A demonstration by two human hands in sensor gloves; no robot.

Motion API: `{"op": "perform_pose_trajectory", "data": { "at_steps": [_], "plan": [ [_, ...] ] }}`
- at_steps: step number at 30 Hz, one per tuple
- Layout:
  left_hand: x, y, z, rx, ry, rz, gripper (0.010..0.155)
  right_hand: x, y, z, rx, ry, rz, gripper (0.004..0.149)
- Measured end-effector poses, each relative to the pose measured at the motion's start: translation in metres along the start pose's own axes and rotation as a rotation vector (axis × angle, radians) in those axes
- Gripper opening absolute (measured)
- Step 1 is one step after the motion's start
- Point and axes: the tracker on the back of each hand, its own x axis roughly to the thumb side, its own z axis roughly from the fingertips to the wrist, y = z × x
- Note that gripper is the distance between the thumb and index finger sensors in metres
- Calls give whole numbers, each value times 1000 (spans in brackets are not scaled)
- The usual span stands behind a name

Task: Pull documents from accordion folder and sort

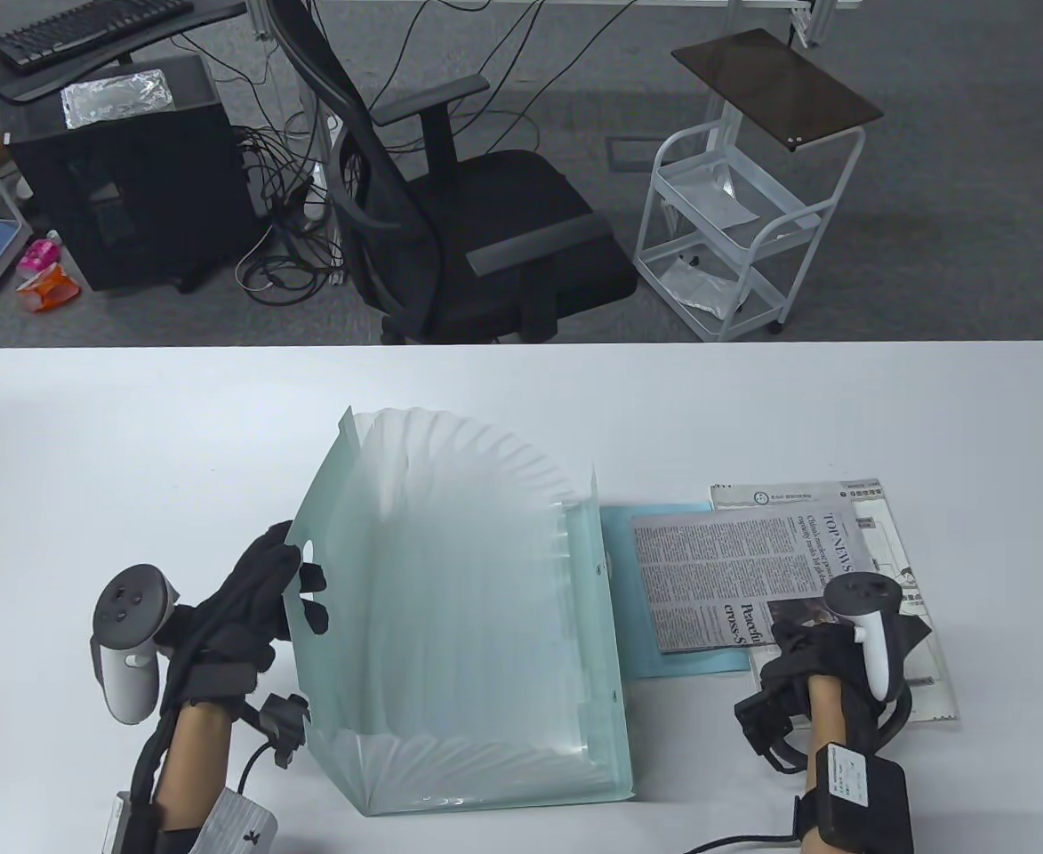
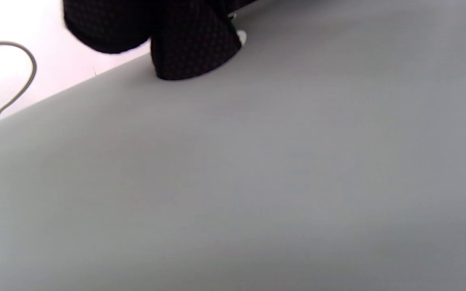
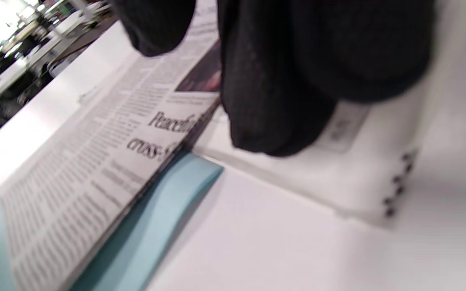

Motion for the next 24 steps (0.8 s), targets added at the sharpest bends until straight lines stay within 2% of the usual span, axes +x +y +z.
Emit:
{"op": "perform_pose_trajectory", "data": {
  "at_steps": [4, 7, 12, 19, 24],
  "plan": [
    [-1, -2, -2, 0, -1, -1, 74, 28, -6, 18, -140, -134, 154, 57],
    [0, -8, -3, -8, -8, -1, 75, 58, -7, 37, -298, -293, 143, 58],
    [1, -13, -4, 4, -18, -21, 76, 86, 0, 60, -414, -495, 142, 64],
    [5, -27, -6, 5, -29, -61, 79, 96, 6, 74, -443, -629, 219, 77],
    [11, -47, -14, -46, -48, -154, 82, 97, 5, 79, -406, -708, 225, 82]
  ]
}}
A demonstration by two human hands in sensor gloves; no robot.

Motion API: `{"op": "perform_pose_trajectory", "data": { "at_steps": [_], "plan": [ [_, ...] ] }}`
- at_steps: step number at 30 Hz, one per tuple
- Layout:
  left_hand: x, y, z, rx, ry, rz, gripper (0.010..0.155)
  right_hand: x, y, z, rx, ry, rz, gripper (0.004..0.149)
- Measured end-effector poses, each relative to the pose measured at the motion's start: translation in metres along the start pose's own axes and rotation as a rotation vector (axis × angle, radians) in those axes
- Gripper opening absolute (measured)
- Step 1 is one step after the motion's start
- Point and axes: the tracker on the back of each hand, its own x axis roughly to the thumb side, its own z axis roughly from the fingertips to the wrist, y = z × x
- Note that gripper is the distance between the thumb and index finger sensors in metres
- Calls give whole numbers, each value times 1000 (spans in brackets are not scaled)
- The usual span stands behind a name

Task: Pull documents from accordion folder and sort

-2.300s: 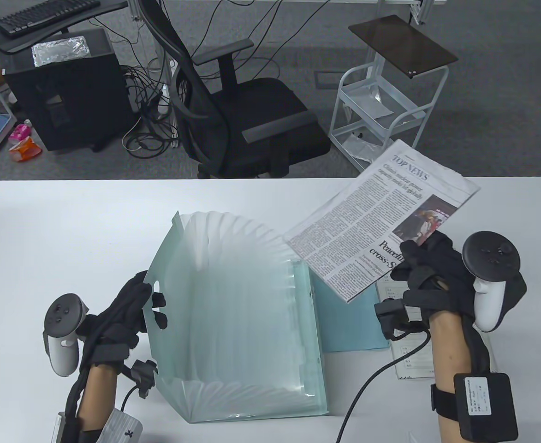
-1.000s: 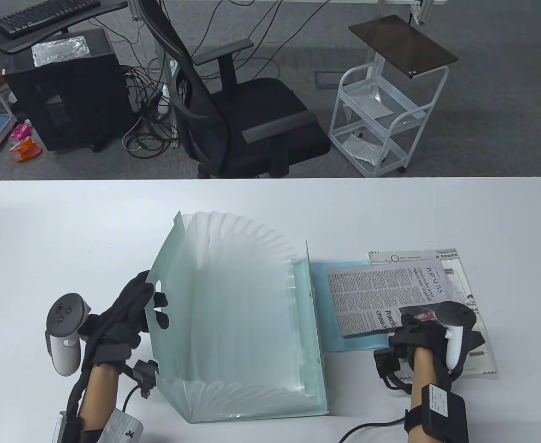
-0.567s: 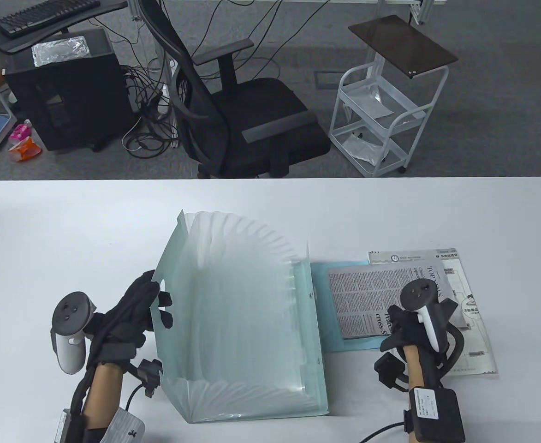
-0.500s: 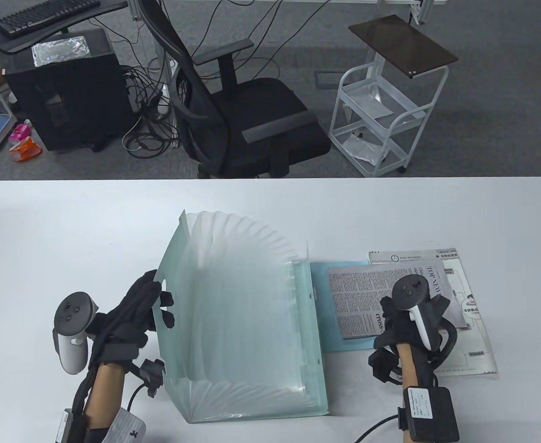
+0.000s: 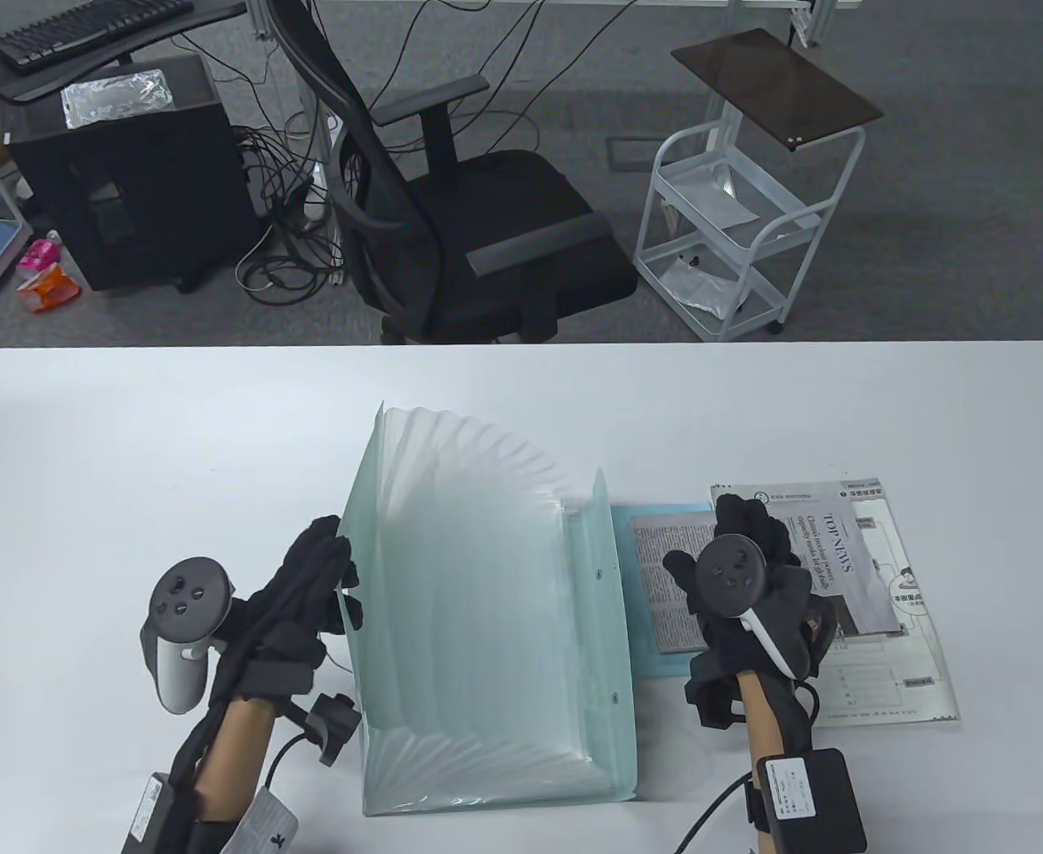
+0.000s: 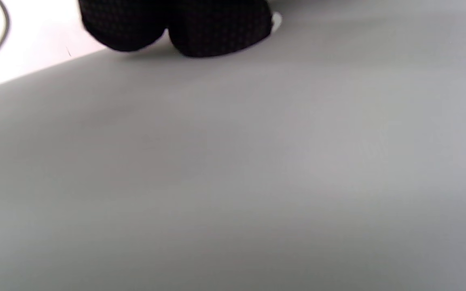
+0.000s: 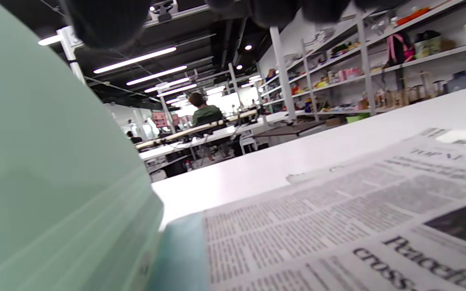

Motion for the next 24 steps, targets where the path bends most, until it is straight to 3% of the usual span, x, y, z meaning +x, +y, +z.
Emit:
{"op": "perform_pose_trajectory", "data": {
  "at_steps": [6, 11, 18, 24],
  "plan": [
    [21, -40, -17, -63, 3, -166, 84, 1, -5, 1, 44, -72, -42, 90],
    [33, -96, -37, -149, 44, -387, 82, 2, -11, 3, 35, -97, -103, 90],
    [16, -165, -56, -264, 116, -658, 82, 2, -17, 5, 16, -106, -144, 90],
    [-3, -189, -65, -313, 184, -822, 82, 2, -17, 5, 18, -111, -158, 90]
  ]
}}
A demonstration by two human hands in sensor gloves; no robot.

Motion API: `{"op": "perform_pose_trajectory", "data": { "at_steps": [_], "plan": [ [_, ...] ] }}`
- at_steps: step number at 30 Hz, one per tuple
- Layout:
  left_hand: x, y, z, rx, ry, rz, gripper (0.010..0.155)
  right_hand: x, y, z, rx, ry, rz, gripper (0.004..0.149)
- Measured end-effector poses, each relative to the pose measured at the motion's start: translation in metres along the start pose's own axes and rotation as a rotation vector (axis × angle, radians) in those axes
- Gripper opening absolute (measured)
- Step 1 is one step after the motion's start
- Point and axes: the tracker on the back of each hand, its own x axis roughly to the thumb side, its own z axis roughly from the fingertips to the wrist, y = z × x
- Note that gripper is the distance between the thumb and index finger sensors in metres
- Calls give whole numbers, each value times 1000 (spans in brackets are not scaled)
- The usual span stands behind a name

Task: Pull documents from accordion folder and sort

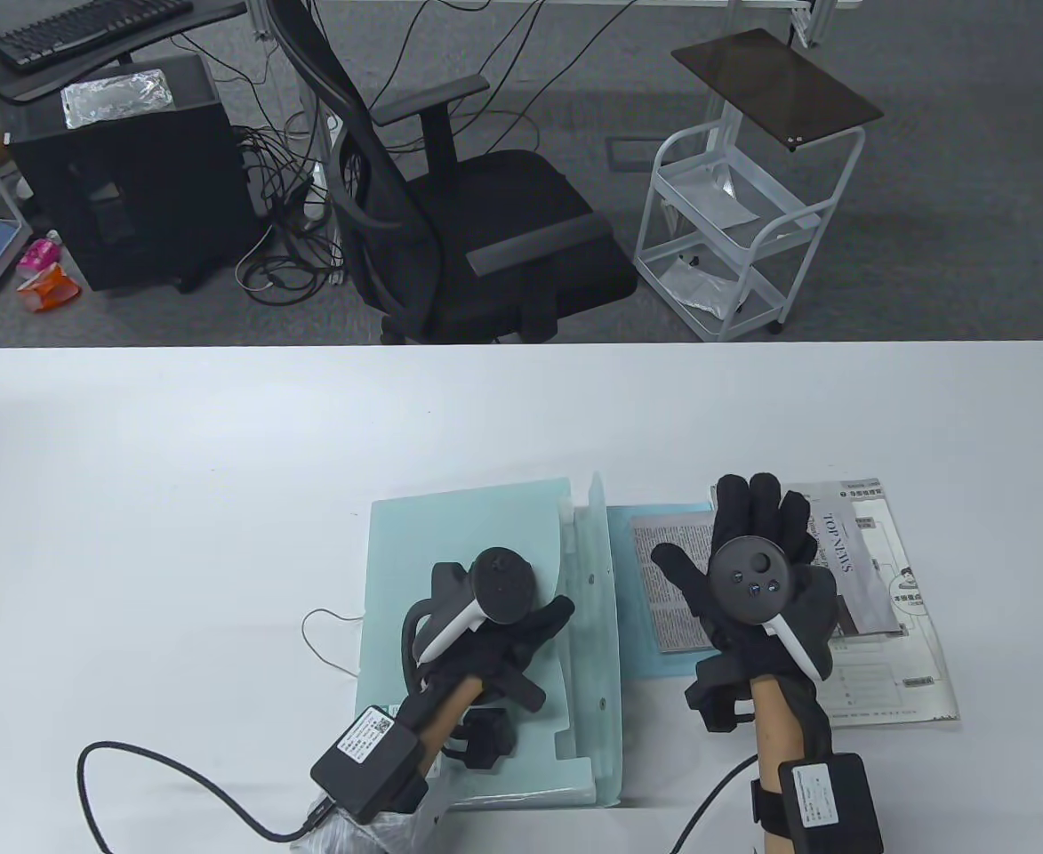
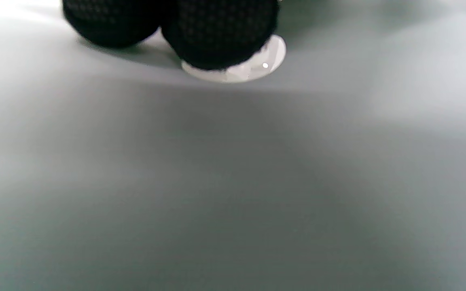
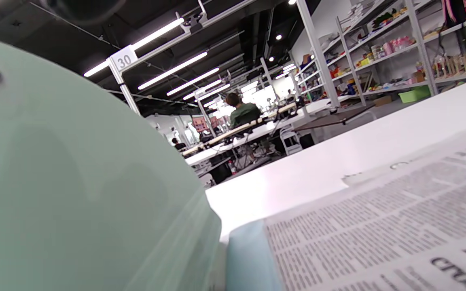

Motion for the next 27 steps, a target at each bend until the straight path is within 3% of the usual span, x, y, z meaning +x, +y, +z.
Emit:
{"op": "perform_pose_trajectory", "data": {
  "at_steps": [7, 13, 22, 27],
  "plan": [
    [3, -17, -18, -91, 110, -217, 83, 2, 3, 0, 14, -9, 11, 90],
    [5, -11, -23, -178, 134, -229, 75, 3, 6, -1, 30, -10, 23, 90],
    [5, 28, 14, -111, -22, -100, 76, 7, 13, -1, 41, -14, 54, 89],
    [-6, 45, 43, -29, -83, -169, 77, 9, 17, 0, 56, -20, 78, 89]
  ]
}}
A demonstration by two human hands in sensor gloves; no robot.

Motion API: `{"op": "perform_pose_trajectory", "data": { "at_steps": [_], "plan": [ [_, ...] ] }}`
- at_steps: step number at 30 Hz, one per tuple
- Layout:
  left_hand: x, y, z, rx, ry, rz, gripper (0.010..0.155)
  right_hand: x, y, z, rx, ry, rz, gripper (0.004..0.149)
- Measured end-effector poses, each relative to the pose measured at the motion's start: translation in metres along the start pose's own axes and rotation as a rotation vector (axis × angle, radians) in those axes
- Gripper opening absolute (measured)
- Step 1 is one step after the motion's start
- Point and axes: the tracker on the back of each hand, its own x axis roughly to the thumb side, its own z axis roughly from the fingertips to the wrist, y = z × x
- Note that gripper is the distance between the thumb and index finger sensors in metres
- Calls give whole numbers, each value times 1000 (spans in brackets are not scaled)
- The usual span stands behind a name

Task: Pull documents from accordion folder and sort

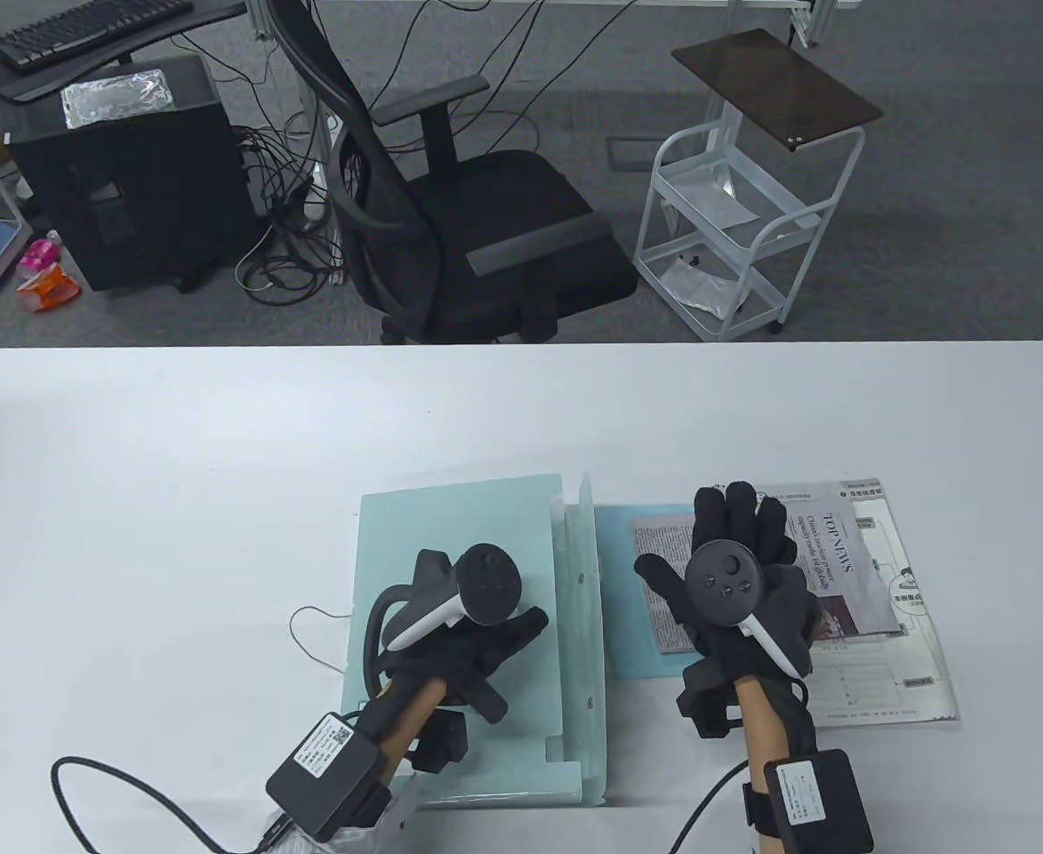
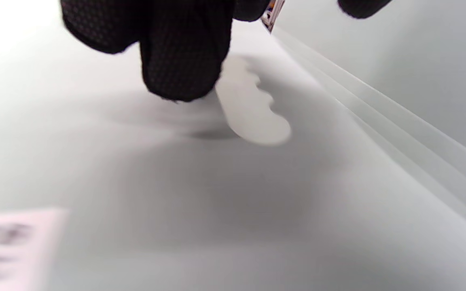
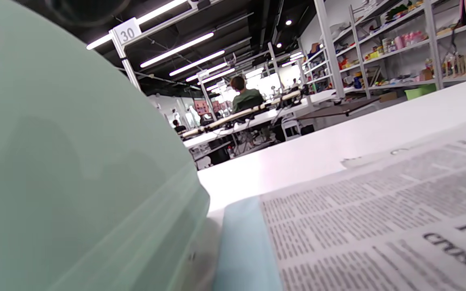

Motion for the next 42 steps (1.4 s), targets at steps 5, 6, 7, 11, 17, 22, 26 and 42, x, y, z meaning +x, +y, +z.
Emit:
{"op": "perform_pose_trajectory", "data": {
  "at_steps": [5, 6, 7, 11, 17, 22, 26, 42],
  "plan": [
    [-32, -12, 22, -94, 97, -271, 81, 7, 2, 1, 4, -39, -14, 88],
    [-37, -15, 24, -122, 122, -305, 82, 8, 2, 2, 4, -44, -8, 88],
    [-47, -18, 26, -166, 168, -346, 82, 10, 3, 2, 9, -49, 5, 88],
    [-77, -30, 31, -246, 282, -375, 80, 15, 11, 1, 33, -59, 49, 88],
    [-88, -49, 24, -298, 314, -361, 83, 32, 26, 5, 70, -124, 89, 87],
    [-87, -53, 25, -279, 300, -357, 83, 60, 45, 15, 116, -227, 168, 85],
    [-94, -51, 25, -278, 291, -289, 83, 87, 69, 29, 180, -349, 279, 79],
    [-97, -48, 25, -288, 283, -262, 83, 112, 145, 49, 526, -508, 484, 75]
  ]
}}
